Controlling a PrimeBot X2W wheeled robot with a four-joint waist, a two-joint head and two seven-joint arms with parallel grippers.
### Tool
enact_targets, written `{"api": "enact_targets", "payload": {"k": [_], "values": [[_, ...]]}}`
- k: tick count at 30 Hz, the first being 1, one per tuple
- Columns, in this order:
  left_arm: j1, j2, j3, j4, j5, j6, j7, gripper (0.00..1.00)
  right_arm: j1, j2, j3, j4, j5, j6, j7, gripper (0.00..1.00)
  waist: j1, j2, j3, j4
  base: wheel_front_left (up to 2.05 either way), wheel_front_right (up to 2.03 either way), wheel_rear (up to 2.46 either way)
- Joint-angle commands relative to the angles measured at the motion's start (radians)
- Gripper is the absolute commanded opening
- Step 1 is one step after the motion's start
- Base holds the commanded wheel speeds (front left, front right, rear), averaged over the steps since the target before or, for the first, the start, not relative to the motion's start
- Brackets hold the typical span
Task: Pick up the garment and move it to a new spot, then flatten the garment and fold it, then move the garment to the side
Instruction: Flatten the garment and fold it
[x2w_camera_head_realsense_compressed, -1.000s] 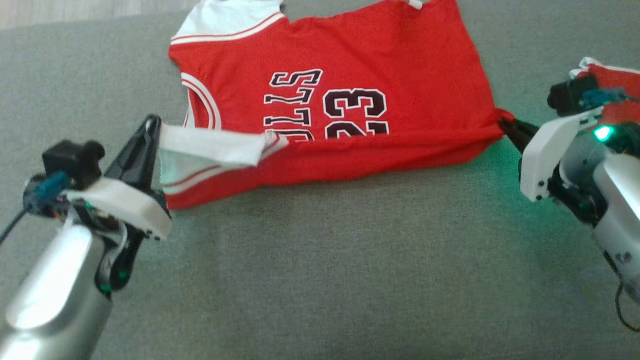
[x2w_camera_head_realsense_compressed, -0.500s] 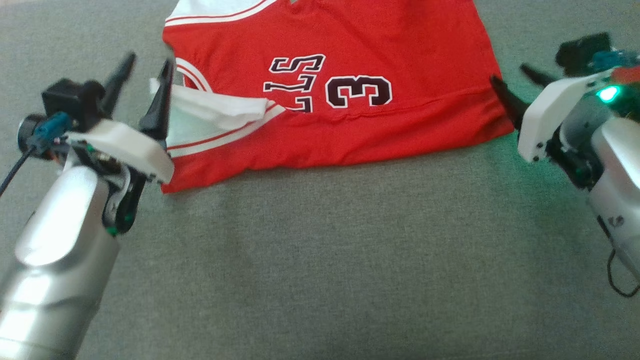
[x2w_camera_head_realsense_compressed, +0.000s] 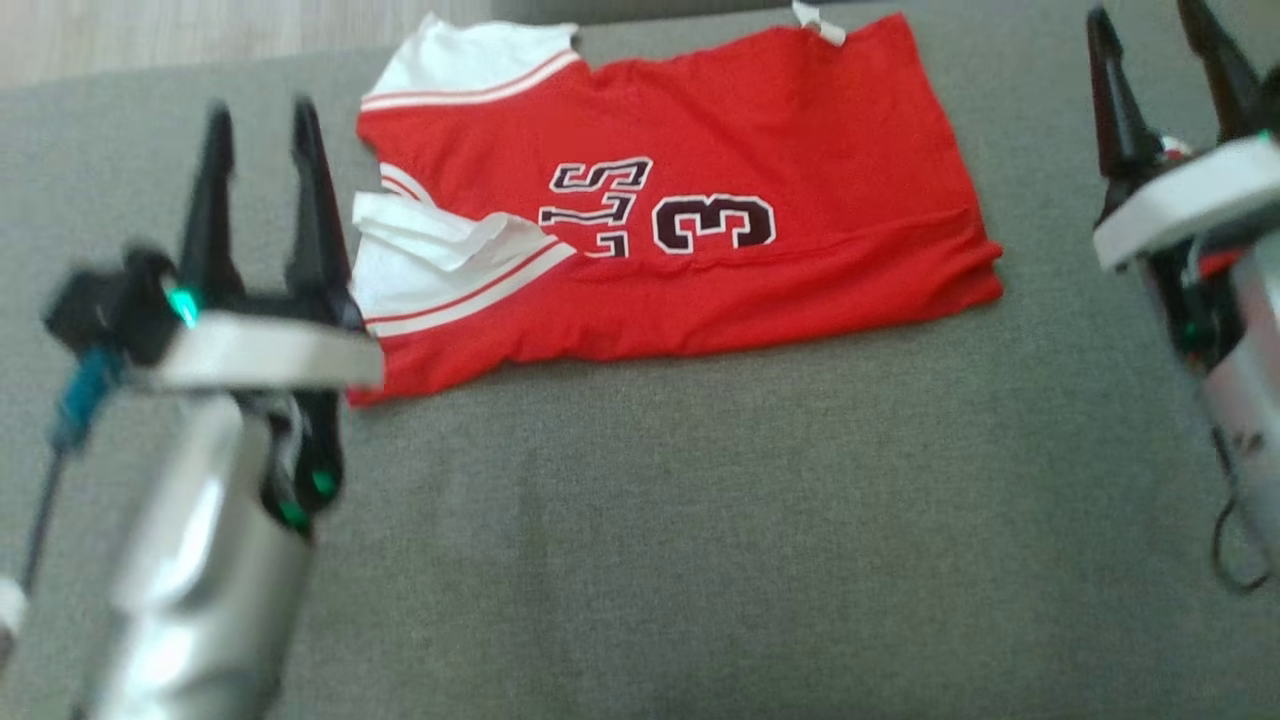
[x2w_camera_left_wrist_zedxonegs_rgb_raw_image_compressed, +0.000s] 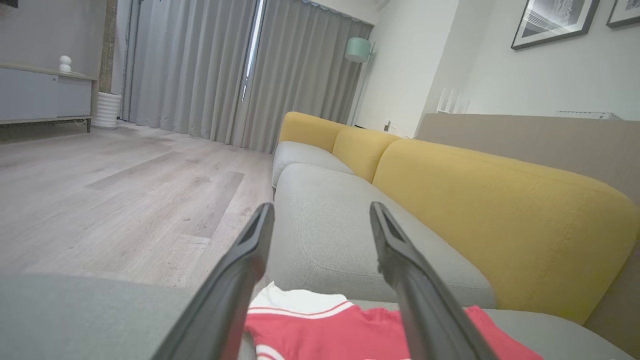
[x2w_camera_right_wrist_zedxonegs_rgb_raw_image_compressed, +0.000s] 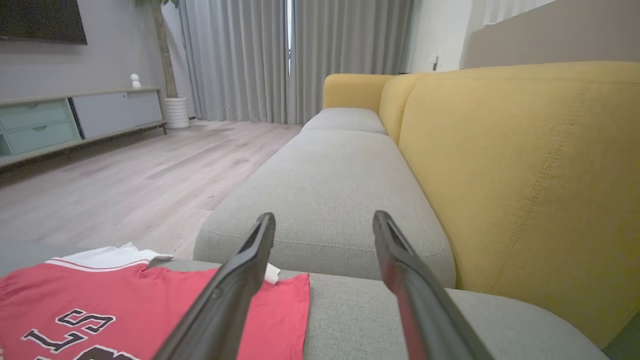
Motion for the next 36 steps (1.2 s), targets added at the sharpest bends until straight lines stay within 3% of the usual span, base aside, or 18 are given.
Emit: {"api": "enact_targets", "payload": {"k": [1, 6, 14, 20, 33, 36], "values": [[0.006, 0.015, 0.05, -0.051, 0.013, 0.009, -0.006, 1.0, 0.044, 0.016, -0.013, -0.039, -0.019, 0.007, -0.011, 1.0, 0.0001, 0.0, -0.018, -0.001, 0.0, 0.0, 0.0], [0.17, -0.06, 0.091, -0.117, 0.067, 0.008, -0.006, 1.0, 0.21, 0.088, -0.145, -0.12, -0.125, 0.007, -0.018, 1.0, 0.0001, 0.0, -0.047, -0.003, 0.0, 0.0, 0.0], [0.267, -0.127, 0.111, -0.035, 0.13, -0.022, -0.006, 1.0, 0.366, 0.185, -0.245, -0.199, -0.272, 0.007, 0.03, 1.0, 0.0001, 0.0, -0.05, -0.016, 0.0, 0.0, 0.0], [0.222, -0.126, 0.115, 0.096, 0.15, -0.018, 0.01, 1.0, 0.385, 0.211, -0.262, -0.273, -0.313, 0.007, 0.076, 1.0, 0.0001, 0.0, -0.029, -0.034, 0.0, 0.0, 0.0], [0.089, -0.068, 0.15, 0.355, 0.167, 0.083, 0.096, 1.0, 0.364, 0.227, -0.233, -0.362, -0.32, 0.007, 0.115, 1.0, 0.0001, 0.0, 0.042, -0.086, 0.0, 0.0, 0.0], [0.072, -0.062, 0.139, 0.408, 0.169, 0.083, 0.138, 1.0, 0.362, 0.227, -0.231, -0.37, -0.316, 0.007, 0.115, 1.0, 0.0001, 0.0, 0.048, -0.092, 0.0, 0.0, 0.0]]}}
